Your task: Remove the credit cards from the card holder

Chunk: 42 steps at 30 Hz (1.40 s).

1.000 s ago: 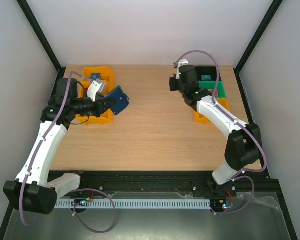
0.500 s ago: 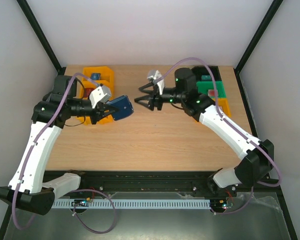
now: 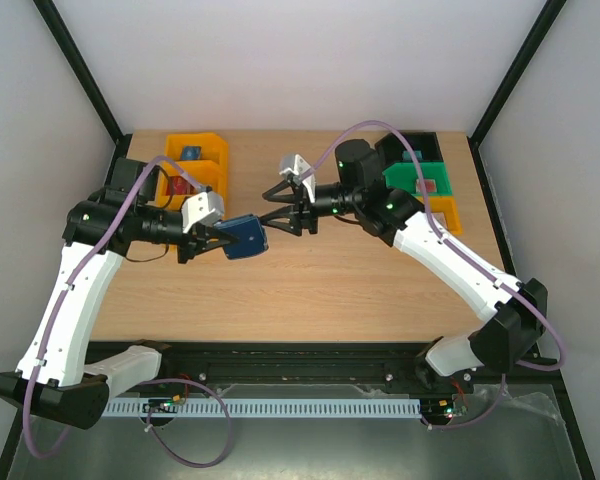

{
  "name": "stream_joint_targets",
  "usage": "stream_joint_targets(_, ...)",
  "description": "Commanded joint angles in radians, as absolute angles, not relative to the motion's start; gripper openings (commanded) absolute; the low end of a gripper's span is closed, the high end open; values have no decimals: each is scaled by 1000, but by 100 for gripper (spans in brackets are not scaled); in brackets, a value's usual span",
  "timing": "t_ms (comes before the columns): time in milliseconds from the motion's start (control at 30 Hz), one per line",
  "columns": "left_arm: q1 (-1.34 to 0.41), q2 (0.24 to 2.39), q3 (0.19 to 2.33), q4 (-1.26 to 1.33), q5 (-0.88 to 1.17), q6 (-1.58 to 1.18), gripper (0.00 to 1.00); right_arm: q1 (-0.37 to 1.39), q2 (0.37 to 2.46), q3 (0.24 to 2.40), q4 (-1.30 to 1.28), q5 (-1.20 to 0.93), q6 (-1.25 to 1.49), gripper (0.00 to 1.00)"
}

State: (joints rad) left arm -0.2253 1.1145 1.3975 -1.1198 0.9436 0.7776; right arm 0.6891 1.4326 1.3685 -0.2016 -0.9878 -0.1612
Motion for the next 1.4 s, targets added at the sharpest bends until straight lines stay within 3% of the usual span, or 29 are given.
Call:
stream_joint_targets(0,-230,1114,1422,-1164,1003,854,2,697,1434,1420,-246,-989,-195,59)
stream_joint_targets(200,-229,1117,1410,-1101,977,787,2,727,1461,1433,-381,-1133,-300,75)
stream_joint_targets(333,-231,1121,1407,-1093,972,781,2,759,1460,1434,-409,-1091,-306,75)
stream_joint_targets(467,-231,1121,1407,-1106,995,796,2,783,1457,1400,-285,-1090,-213,56)
stream_joint_targets(600,-230,1117,1399,-1103,989,795,2,811,1466,1368,-160,-1084,-134,51)
stream_joint_targets(733,-229,1110,1401,-1104,992,796,2,820,1490,1397,-207,-1062,-143,12)
stream_joint_targets(800,-230,1107,1402,-1101,987,793,2,819,1486,1401,-216,-1055,-146,2)
stream_joint_targets(833,-229,1105,1403,-1094,981,787,5,820,1481,1395,-207,-1042,-140,2)
stream_joint_targets(867,-226,1102,1402,-1079,970,769,16,819,1478,1385,-192,-1021,-123,2)
stream_joint_targets(933,-221,1094,1395,-1021,924,706,58,819,1478,1373,-157,-940,-57,2)
stream_joint_targets(1033,-209,1081,1352,-871,749,532,94,819,1487,1362,-110,-751,51,2)
stream_joint_targets(1067,-205,1080,1337,-826,672,484,99,819,1490,1359,-87,-674,109,2)
stream_joint_targets(1167,-201,1084,1300,-754,514,427,99,821,1510,1369,-52,-373,328,2)
stream_joint_targets(1367,-200,1126,1280,-664,509,311,99,973,1565,1449,-75,77,428,1)
